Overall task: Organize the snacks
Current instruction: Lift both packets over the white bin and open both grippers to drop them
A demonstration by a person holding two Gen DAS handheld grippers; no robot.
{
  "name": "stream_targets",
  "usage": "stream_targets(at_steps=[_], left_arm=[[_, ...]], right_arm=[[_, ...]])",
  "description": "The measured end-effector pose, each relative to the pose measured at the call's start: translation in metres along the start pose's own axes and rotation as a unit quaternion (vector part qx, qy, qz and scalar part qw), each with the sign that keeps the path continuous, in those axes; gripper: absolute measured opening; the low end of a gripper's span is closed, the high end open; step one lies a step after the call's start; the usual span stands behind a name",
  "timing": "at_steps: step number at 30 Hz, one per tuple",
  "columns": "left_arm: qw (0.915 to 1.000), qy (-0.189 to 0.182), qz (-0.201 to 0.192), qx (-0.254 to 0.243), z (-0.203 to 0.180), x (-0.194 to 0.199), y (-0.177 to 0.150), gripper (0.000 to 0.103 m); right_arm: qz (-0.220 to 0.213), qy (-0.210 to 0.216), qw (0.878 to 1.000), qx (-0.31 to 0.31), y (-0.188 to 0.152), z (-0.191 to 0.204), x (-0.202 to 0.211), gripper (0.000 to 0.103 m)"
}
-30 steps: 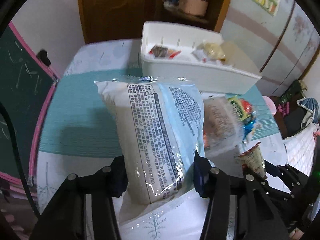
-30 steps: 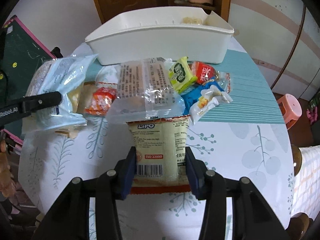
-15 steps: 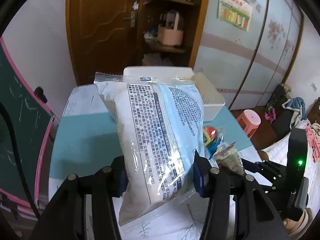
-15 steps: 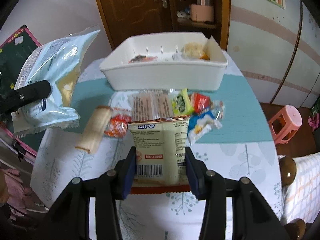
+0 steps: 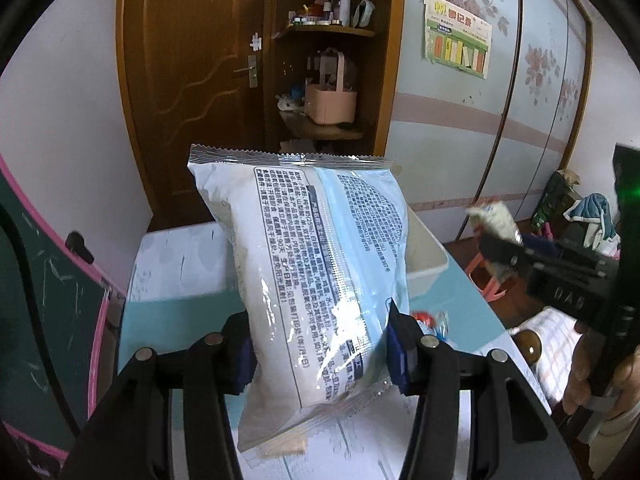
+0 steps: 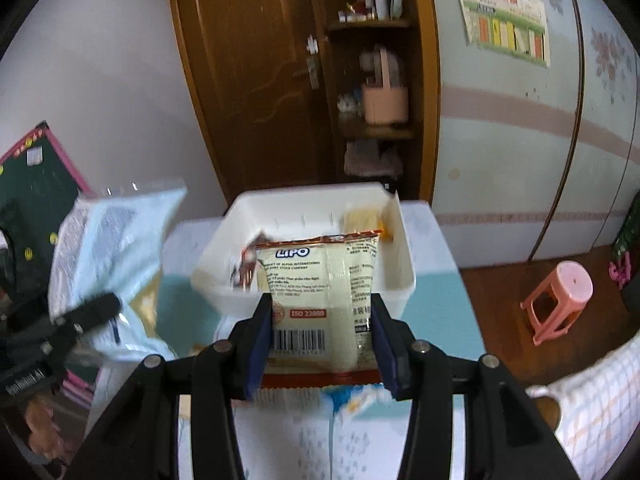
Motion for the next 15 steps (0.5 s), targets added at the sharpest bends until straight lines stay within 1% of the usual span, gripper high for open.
stream_targets(at_steps=[4,7,11,15], left_arm=[[0.9997,0.017,-0.018,-0.008,0.001,-0.014,0.037,0.05],[0.9994,0.021,-0.025,-0.001,0.003,-0.025,0.067,0.05],[0.9993,0.019,-0.032,-0.003,-0.001,-0.044,0.098,0.05],[0.9996,0.016,-0.02,-0.006,-0.007,-0.073,0.119,0.05]], right_arm=[[-0.034,-0.011,0.999,0.007,0.039,-0.004,-0.003,0.046],[-0.049,-0.015,0.999,0.002,0.066,-0.009,-0.01,0.046],[-0.045,-0.019,0.999,-0.001,0.094,-0.014,-0.031,0.046],[-0.028,-0.015,0.999,0.007,0.107,-0.014,-0.052,0.046]])
Point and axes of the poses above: each gripper's, at about its wrist camera, not at the fingertips, and x roughly against the way its jaws point, z to its left, y to its top, the point moved 6 cm from there along -x, roughly the way its jaws point, and after that the axes turned 7 degrees about y, right-handed, at the moved point
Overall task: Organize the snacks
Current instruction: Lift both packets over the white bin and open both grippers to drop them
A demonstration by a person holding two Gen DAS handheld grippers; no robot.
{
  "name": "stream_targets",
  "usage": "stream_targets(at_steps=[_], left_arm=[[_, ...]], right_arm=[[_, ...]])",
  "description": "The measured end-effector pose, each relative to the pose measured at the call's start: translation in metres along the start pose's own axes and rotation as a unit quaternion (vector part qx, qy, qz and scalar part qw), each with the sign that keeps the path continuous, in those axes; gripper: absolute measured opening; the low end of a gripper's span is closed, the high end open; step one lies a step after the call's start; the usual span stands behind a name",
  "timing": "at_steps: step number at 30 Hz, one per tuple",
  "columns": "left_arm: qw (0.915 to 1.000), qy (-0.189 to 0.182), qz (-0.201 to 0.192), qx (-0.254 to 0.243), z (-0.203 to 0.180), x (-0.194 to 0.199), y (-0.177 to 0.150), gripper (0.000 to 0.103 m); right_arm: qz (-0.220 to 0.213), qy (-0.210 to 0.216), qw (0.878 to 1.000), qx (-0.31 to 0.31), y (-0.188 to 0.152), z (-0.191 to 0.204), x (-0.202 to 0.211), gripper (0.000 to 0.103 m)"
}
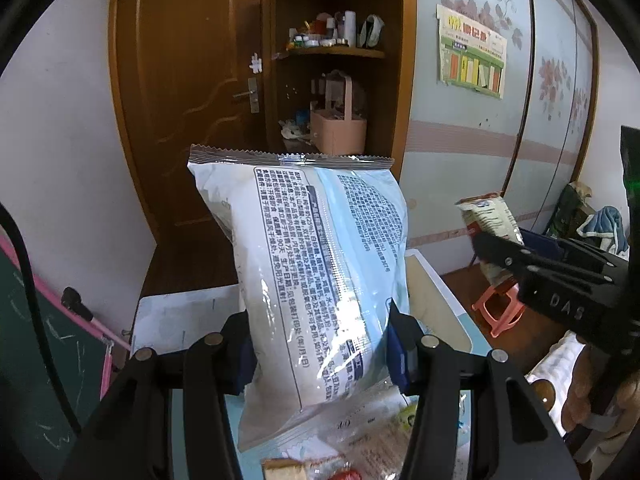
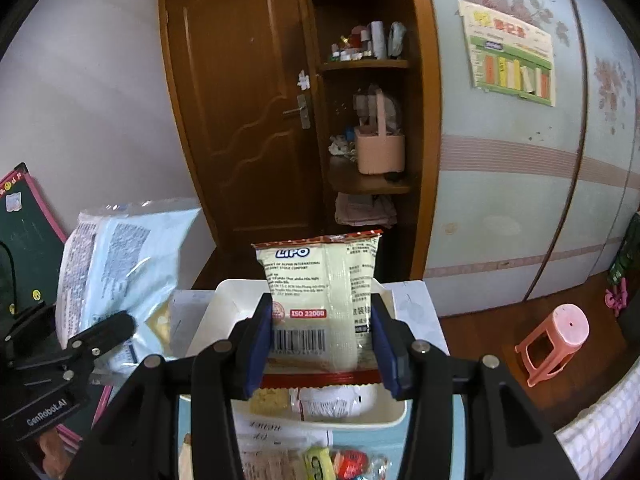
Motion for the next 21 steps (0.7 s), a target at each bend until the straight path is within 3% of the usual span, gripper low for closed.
stream_targets(at_steps=[5,15,17,21], left_arm=[[0.9999,0.005,0.011,-0.005,-0.008,-0.039,0.009,0.05],[0.996,0.019,0.087,0.0,-0.02,-0.123,-0.013,0.053],[0.9946,0.014,0.102,-0.003,-0.02,-0.133,-0.019,0.061],[0.9965,0.027,0.078,-0.008,-0.016,-0.129,-0.019,0.09]], right_arm=[[0.019,-0.015,1.0,0.007,0.004,-0.004,-0.032,0.046],[0.102,-0.04,0.994,0.017,-0.027,-0.019,-0.105,0.047],[0.109,-0.047,0.993,0.024,-0.036,-0.021,-0.115,0.049],[0.117,-0.056,0.99,0.049,-0.051,-0.02,-0.123,0.063]])
Point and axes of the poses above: each gripper's, at about its wrist camera, not at the fingertips, and x roughly against the way its jaws point, z to its left, y to its top, the point moved 6 cm from there along -x, roughly the way its jaws point, and after that the axes turned 7 degrees about y, right-handed, at the moved point
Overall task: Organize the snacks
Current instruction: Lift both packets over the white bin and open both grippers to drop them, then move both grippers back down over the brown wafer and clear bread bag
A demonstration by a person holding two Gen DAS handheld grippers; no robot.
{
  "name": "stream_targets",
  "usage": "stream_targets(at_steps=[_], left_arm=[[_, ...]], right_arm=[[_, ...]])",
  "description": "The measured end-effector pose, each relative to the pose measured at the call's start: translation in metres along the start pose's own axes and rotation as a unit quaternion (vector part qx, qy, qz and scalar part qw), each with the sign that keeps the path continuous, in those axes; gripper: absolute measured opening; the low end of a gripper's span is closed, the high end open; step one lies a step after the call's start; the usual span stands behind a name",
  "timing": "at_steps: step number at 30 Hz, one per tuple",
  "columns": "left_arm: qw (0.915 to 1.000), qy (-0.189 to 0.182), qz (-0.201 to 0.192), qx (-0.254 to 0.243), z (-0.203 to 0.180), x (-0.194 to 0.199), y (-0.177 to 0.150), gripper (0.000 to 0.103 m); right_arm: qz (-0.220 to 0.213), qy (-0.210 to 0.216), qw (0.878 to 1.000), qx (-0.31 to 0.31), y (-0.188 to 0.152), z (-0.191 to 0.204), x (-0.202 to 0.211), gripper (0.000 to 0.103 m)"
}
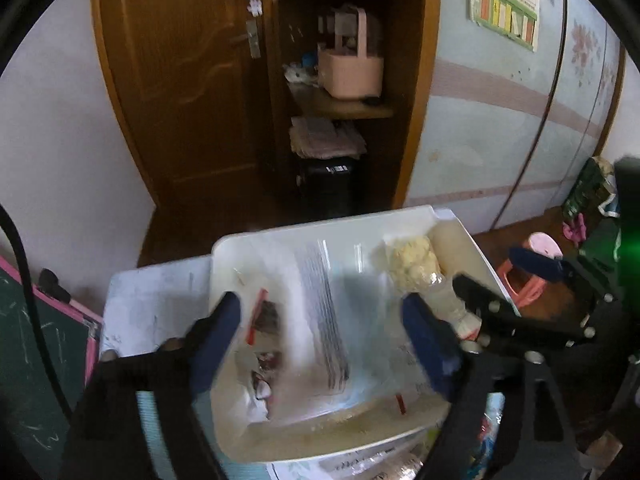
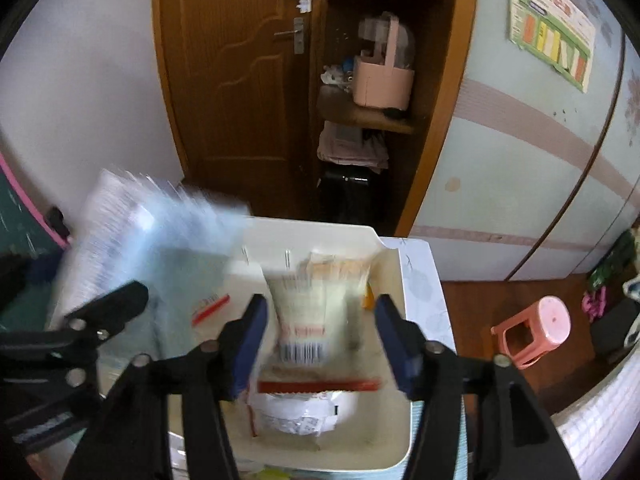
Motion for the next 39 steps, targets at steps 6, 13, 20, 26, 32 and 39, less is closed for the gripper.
stream_targets(at_steps=[6,13,20,26,32,39], left_arm=[[0.9998,-0.016,-0.005,0.009,0.005,0.011,-0.005,0.1],[0.9999,-0.011,-0.001,0.009,0.013,0.027,-0.027,0.1],[0.9998,-0.016,-0.006,0.007,0.018,0.057,-0.048,0.1],[0.9995,-0.022,-0.023,0.0,0.021,0.102,-0.066,0.1],[0.9986,-0.022,-0.049,-0.006,0.022,0.152,-0.079,0.1],[0.9973,-0.023,-0.068,-0.013,0.022,0.194,-0.1,0.1]], right_arm=[[0.014,0.024,1.0,-0.011,-0.011,0.002,-0.002,0.073],[0.028,0.037,0.999,-0.01,-0.035,0.013,0.0,0.073],[0.02,0.048,0.999,-0.018,-0.052,0.022,0.029,0.073],[0.004,0.05,0.998,-0.022,-0.063,0.026,0.068,0.073],[-0.013,0.05,0.999,-0.017,-0.075,0.03,0.11,0.073],[-0.029,0.053,0.998,-0.009,-0.089,0.036,0.149,0.073]])
Point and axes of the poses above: each gripper's, at about its wrist camera, not at the fingertips, and x roughly against the way its jaws point, z to its left, y to its top, the point moved 6 cm from there along -x, roughly the way its jaws point, and after that the axes turned 7 degrees about y, right-handed, at the moved point
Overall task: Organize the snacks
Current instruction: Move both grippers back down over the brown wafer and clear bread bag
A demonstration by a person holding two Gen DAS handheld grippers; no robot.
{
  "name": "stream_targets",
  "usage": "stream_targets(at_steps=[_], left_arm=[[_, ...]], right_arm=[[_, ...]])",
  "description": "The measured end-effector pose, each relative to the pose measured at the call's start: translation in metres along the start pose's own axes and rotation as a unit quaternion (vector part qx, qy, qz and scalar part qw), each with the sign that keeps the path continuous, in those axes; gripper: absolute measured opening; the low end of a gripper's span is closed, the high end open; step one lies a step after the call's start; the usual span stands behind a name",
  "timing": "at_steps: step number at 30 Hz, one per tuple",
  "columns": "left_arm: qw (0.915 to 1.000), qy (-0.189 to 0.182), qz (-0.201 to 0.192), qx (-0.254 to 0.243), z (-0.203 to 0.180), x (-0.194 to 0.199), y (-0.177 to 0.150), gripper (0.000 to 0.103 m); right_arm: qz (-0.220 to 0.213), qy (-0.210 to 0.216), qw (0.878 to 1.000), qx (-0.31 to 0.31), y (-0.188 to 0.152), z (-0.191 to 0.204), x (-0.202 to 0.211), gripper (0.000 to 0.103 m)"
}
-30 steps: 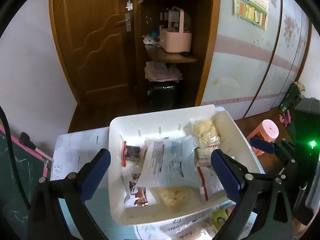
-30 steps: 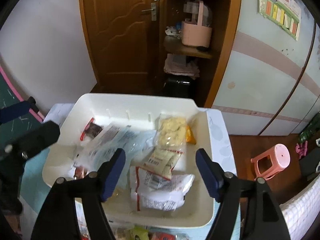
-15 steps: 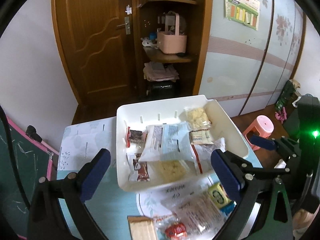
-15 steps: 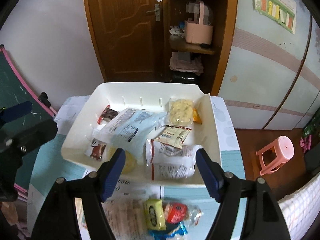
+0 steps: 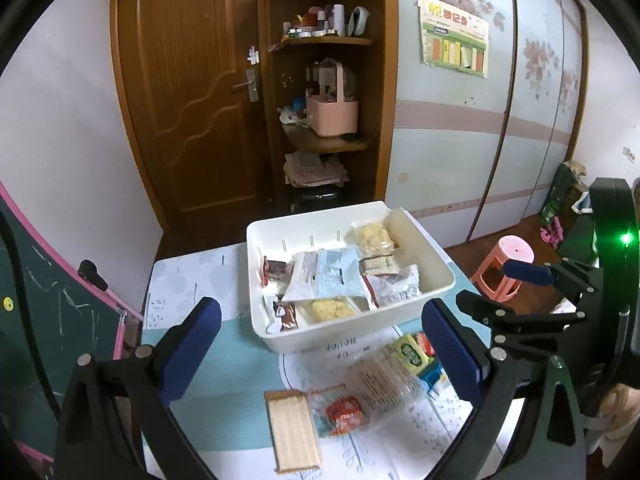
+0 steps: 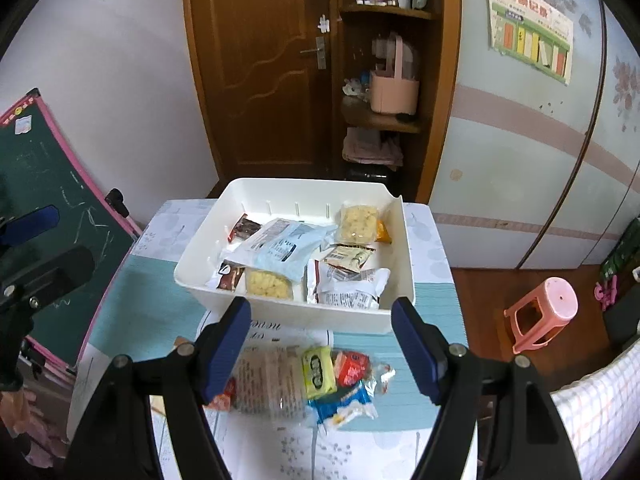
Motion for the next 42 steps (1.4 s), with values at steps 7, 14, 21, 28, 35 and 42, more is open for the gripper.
stream_targets(at_steps=[7,14,21,28,35,42], left_arm=[[0.9998,0.009,0.012,-0.015,0.0,0.012,-0.033,0.1],[0.999,0.013,0.04,0.011,0.016,-0.001,-0.069,0.1],[0.9971,0.034,0.059,0.034,0.033,-0.024,-0.105,0.1],[0.9887,0.022,0.13,0.072,0.04,-0.071,-0.155,0.1],[0.9777,0.026,0.189,0.087,0.04,-0.113,-0.195,0.1],[0.9721,0.03,0.218,0.081,0.037,-0.139,-0.213,0.1]], right_arm=[[0.001,0.024,1.0,-0.008,-0.022,0.009,0.014,0.073],[0.006,0.021,1.0,-0.004,-0.037,0.016,0.006,0.073],[0.034,0.032,0.999,-0.001,-0.06,0.028,-0.021,0.073],[0.082,0.049,0.995,-0.004,-0.082,0.037,-0.061,0.073],[0.135,0.056,0.989,-0.017,-0.101,0.036,-0.106,0.073],[0.163,0.057,0.985,-0.026,-0.107,0.035,-0.138,0.073]])
Point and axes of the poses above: each gripper's, at about its wrist camera, not at the fingertips, and x roughly against the way its jaws point, z to its left, y to its top, the point moved 6 cm from there along -x, roughly the way its jaws point, and after that the axes turned 7 degrees about y, right-handed, at the moved point
